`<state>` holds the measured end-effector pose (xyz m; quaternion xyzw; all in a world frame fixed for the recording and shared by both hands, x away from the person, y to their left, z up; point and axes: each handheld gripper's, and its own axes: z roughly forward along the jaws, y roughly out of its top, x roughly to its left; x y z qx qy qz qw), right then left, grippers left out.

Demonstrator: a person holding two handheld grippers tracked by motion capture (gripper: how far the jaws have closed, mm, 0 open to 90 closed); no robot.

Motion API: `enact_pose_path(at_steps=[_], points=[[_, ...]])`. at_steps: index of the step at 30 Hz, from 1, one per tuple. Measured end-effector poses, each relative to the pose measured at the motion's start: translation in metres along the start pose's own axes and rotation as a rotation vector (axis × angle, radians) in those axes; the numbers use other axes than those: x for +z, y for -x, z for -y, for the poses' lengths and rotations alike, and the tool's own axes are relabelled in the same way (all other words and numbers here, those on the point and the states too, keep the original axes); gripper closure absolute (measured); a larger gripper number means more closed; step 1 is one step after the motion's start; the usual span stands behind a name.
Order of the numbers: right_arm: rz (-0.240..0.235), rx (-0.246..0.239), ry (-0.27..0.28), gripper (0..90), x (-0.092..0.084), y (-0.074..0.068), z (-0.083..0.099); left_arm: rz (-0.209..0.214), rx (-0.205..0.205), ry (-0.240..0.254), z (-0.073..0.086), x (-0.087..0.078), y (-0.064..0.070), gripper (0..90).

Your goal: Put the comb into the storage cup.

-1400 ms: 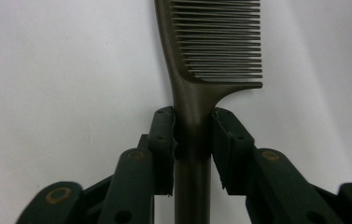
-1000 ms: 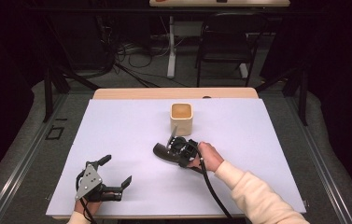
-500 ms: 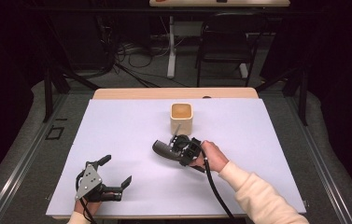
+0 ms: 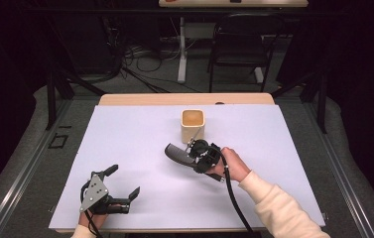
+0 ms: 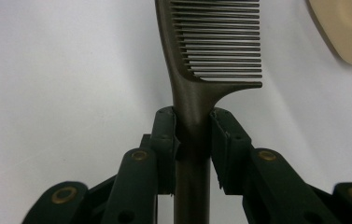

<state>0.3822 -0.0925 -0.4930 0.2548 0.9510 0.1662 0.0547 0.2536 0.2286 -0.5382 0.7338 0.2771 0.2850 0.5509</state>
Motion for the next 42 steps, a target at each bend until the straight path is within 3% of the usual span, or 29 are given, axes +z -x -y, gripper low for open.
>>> enact_pose_path(at_steps=[12, 42], points=[[0.005, 0.013, 0.073, 72.2, -0.018, 0.002, 0.013, -0.001, -0.002, 0.0, 0.0, 0.001, 0.0, 0.3], [0.016, 0.054, 0.198, 72.2, -0.042, 0.007, 0.038, -0.005, 0.0, -0.003, 0.0, 0.0, 0.0, 0.3]])
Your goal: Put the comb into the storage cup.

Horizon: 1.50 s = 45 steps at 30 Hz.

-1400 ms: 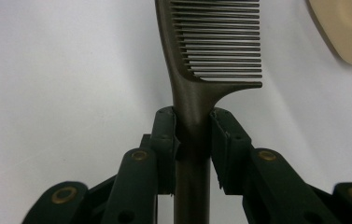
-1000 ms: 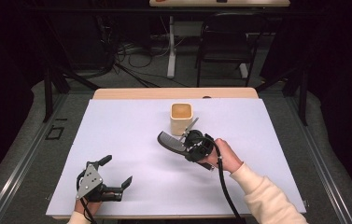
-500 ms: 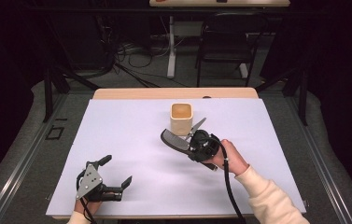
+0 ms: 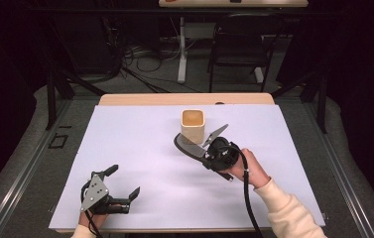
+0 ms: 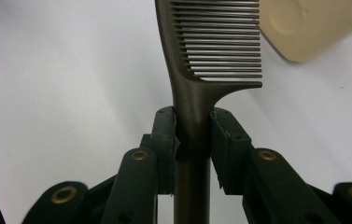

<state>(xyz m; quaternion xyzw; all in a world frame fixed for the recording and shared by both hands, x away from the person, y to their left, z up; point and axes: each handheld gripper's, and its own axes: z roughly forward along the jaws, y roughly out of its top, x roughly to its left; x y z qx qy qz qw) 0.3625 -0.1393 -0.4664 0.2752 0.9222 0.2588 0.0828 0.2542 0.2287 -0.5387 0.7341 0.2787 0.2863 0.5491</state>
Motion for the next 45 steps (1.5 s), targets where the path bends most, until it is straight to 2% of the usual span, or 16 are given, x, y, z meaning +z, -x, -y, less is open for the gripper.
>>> enact_pose_path(at_steps=[17, 25, 31, 38, 45], points=[[0.014, 0.044, 0.118, 72.2, -0.016, 0.007, 0.019, 0.004, 0.0, -0.001, 0.0, 0.001, 0.001, 0.3], [0.019, 0.044, 0.139, 72.2, -0.018, 0.005, 0.024, 0.005, -0.002, -0.002, 0.0, 0.001, 0.0, 0.3], [0.032, 0.045, 0.175, 72.2, -0.025, 0.003, 0.03, 0.004, -0.003, -0.005, 0.0, 0.002, -0.001, 0.3], [0.04, 0.051, 0.196, 72.2, -0.03, 0.004, 0.034, 0.001, -0.001, -0.007, 0.0, 0.002, 0.0, 0.3], [0.057, 0.057, 0.239, 72.2, -0.038, 0.008, 0.04, -0.008, -0.001, -0.01, 0.0, 0.0, 0.001, 0.3]])
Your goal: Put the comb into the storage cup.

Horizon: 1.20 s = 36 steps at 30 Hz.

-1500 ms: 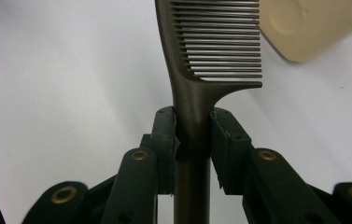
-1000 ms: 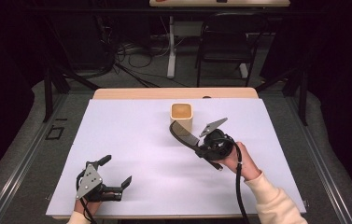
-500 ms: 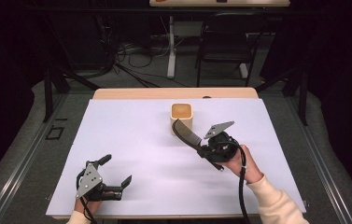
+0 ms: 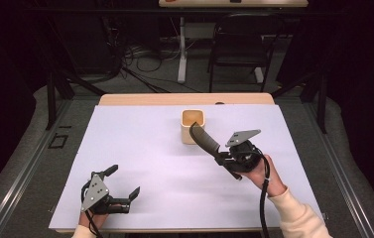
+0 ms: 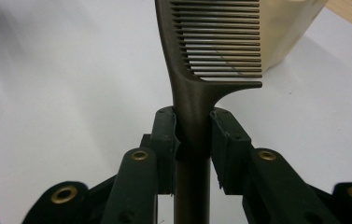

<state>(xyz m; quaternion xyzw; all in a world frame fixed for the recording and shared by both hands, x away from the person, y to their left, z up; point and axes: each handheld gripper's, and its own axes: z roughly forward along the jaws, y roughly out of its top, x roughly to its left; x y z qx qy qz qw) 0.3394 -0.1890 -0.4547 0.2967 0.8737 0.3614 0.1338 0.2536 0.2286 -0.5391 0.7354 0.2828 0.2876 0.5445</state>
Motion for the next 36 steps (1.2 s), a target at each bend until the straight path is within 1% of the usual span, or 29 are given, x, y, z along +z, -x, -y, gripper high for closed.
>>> enact_pose_path(at_steps=[4, 9, 10, 13, 21, 24, 36], points=[[0.002, 0.001, 0.014, 72.2, -0.002, 0.002, 0.001, -0.006, -0.003, 0.0, 0.0, -0.001, 0.0, 0.3], [0.012, -0.001, 0.023, 72.2, -0.005, 0.003, 0.001, -0.001, 0.003, -0.001, 0.0, -0.001, 0.0, 0.3], [0.022, 0.001, 0.04, 72.3, -0.007, 0.003, 0.001, -0.002, 0.0, 0.0, 0.0, -0.001, 0.0, 0.2], [0.03, 0.005, 0.048, 72.3, -0.008, 0.005, 0.002, -0.001, -0.001, -0.003, 0.001, -0.001, -0.001, 0.3], [0.042, 0.006, 0.055, 72.3, -0.01, 0.006, 0.003, -0.002, 0.003, 0.002, 0.0, -0.001, -0.001, 0.3], [0.054, 0.007, 0.064, 72.3, -0.012, 0.009, 0.004, 0.004, 0.003, 0.0, 0.0, -0.001, 0.0, 0.2], [0.069, 0.015, 0.08, 72.3, -0.015, 0.014, 0.004, 0.003, 0.0, 0.0, 0.0, 0.0, 0.0, 0.3]])
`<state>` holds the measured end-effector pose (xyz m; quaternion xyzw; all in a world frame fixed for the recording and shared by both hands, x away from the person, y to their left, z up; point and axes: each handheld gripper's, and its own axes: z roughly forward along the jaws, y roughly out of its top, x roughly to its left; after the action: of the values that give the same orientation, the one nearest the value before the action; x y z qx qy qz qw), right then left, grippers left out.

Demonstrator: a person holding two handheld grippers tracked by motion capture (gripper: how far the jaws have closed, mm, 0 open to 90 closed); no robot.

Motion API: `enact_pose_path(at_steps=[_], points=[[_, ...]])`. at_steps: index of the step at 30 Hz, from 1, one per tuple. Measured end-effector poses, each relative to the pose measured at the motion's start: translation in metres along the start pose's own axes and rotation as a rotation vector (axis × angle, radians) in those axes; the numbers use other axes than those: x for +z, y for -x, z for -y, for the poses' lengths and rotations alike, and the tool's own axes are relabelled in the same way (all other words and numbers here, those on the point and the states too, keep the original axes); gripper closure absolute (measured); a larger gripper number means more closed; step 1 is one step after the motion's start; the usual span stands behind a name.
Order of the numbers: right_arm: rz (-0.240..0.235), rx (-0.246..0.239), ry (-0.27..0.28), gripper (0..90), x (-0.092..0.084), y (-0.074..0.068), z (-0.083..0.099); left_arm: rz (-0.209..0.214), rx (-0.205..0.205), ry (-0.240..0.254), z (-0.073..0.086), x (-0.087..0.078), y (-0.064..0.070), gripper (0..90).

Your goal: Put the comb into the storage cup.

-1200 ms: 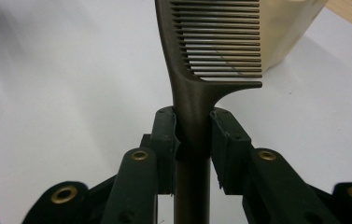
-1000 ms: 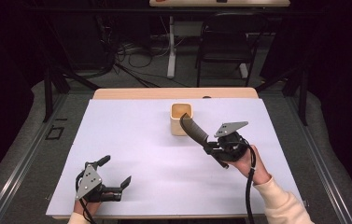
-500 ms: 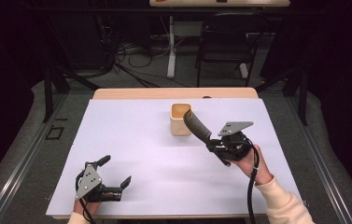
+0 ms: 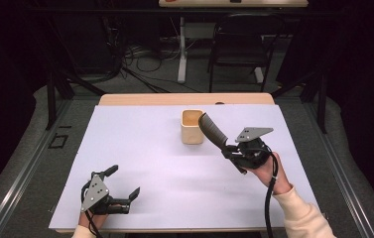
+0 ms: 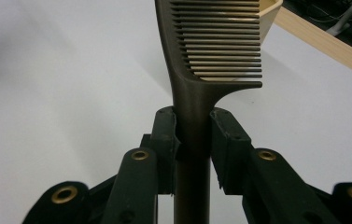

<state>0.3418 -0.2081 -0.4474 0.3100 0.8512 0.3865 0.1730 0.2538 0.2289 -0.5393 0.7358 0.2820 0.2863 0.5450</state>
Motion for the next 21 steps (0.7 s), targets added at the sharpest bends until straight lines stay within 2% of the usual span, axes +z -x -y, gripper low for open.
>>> enact_pose_path(at_steps=[21], points=[[0.036, 0.015, 0.046, 72.3, 0.0012, 0.0099, 0.001, 0.002, 0.005, -0.003, -0.0004, 0.0013, 0.0003, 0.3]])
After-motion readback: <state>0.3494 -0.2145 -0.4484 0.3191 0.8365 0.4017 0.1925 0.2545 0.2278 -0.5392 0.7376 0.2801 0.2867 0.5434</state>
